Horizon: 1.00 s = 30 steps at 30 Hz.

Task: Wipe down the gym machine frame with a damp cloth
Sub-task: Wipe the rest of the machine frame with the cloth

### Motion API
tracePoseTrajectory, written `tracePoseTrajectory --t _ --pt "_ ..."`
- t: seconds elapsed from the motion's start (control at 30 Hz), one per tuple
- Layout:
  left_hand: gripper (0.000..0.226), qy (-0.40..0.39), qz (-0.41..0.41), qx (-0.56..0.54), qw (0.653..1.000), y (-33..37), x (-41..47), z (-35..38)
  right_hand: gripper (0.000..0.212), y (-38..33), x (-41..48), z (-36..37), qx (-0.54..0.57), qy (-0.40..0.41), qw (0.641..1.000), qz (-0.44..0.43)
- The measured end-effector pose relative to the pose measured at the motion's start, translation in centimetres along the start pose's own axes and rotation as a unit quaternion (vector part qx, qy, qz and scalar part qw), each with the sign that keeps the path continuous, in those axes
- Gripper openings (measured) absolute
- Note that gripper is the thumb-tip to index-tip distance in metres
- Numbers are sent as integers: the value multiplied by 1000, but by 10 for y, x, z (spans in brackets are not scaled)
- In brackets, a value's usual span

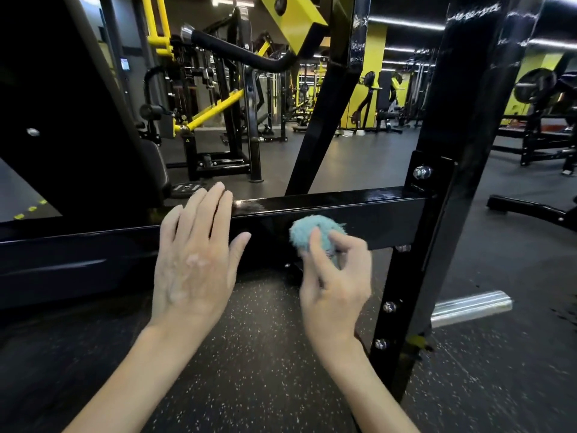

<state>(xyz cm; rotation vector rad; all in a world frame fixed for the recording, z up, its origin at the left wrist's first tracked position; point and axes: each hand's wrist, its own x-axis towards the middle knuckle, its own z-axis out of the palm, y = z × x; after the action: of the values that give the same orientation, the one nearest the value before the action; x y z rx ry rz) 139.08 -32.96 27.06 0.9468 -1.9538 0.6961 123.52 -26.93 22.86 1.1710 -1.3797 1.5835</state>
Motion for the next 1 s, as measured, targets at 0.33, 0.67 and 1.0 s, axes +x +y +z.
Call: tracePoseTrajectory --t 0.33,0.67,1.0 --pt "67 -35 -38 24 998 7 -19 6 24 78 33 -43 -27 -34 999 7" --pt "66 -38 -17 48 998 2 -20 3 28 -7 -5 0 9 -132 980 -147" --pt "69 -39 -28 57 997 5 -21 7 29 57 24 -20 16 37 988 147"
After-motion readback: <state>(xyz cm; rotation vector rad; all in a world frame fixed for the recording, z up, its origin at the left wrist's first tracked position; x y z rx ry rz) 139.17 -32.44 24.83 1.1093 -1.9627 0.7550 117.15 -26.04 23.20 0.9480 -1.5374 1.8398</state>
